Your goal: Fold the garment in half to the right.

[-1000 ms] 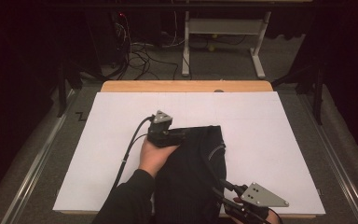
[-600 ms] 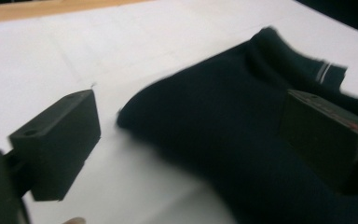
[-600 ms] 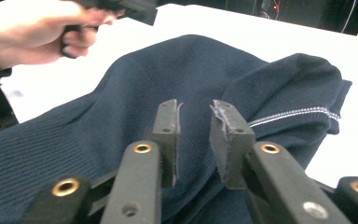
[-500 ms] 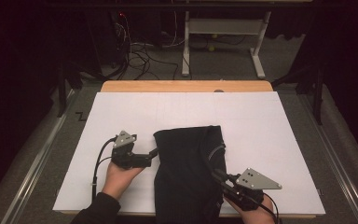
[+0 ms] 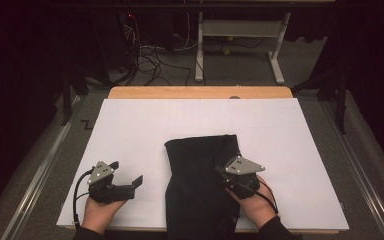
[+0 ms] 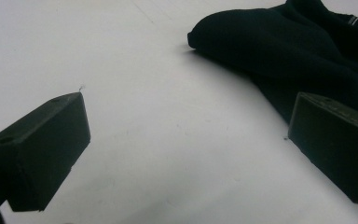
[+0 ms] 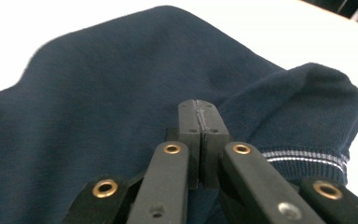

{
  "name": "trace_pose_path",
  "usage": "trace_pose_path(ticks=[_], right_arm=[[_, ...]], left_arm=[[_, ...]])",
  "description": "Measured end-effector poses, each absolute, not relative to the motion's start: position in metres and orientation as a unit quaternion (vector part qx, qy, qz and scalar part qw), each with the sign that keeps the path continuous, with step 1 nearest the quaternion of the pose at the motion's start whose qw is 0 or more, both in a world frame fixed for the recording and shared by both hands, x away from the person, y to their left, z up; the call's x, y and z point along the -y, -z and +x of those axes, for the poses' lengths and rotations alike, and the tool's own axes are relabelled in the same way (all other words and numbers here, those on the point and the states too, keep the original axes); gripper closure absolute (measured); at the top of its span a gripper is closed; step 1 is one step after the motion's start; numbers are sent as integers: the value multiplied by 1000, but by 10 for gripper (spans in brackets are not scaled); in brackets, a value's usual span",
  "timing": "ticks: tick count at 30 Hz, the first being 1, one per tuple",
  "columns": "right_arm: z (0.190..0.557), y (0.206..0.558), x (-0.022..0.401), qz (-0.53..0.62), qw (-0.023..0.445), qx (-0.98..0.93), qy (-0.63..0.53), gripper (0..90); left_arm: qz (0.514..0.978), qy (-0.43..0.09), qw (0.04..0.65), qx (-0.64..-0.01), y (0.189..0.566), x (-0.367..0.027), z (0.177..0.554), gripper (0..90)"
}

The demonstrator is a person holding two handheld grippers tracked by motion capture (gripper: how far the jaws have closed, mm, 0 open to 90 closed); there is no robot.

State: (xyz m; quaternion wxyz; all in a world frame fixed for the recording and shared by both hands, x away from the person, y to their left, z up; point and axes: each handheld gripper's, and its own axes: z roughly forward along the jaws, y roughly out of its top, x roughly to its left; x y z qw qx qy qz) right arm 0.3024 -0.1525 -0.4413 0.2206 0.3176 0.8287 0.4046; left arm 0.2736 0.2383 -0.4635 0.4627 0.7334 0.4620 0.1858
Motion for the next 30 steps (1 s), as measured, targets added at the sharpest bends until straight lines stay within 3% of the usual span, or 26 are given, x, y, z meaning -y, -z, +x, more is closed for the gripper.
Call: trace_pose_path(ticks=[9,19,30], right_arm=[[296,444,176,325,230,-824,-402,900],[287,449,154,288,222,-852,-377,900],[290,449,208,360,243,-816,-380,900]], left_arm=[[733,-196,462,-458,460,-236,270,0],[733,-190,464,-459,463,-237,273,0],[731,-189,470,-458,462,-239,273,0]])
